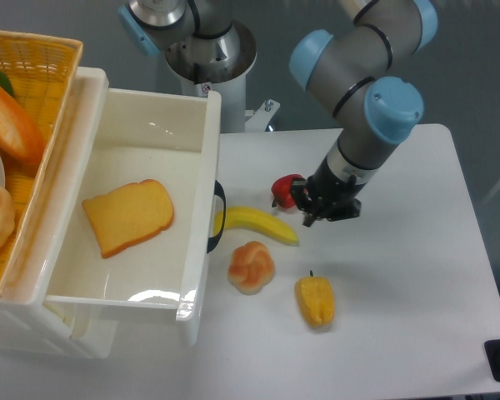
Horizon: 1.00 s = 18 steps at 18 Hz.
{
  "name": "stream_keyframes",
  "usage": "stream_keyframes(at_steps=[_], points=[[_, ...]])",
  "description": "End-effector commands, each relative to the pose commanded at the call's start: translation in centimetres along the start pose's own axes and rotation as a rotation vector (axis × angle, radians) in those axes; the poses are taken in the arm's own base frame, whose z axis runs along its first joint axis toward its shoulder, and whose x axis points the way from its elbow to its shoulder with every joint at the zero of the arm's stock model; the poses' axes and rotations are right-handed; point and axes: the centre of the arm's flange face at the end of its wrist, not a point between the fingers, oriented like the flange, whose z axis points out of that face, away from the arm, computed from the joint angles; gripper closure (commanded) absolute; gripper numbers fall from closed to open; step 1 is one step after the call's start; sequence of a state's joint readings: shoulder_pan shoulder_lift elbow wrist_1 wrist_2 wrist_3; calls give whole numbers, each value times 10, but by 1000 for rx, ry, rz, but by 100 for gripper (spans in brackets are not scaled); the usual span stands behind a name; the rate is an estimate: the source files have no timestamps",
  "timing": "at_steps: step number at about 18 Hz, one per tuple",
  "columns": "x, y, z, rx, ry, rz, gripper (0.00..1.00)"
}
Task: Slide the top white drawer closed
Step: 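Lower the gripper to the drawer front beside its black handle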
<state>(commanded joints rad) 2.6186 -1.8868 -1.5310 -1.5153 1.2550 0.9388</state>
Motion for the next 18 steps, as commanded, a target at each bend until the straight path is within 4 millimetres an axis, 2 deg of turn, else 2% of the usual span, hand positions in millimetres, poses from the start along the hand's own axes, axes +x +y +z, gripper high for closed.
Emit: stream_keyframes(at_steps=[3,8,18], points=[[11,-3,2,22,93,-19,100],[15,-8,2,56,212,-62,100],[15,-14,13,70,258,-111,100]])
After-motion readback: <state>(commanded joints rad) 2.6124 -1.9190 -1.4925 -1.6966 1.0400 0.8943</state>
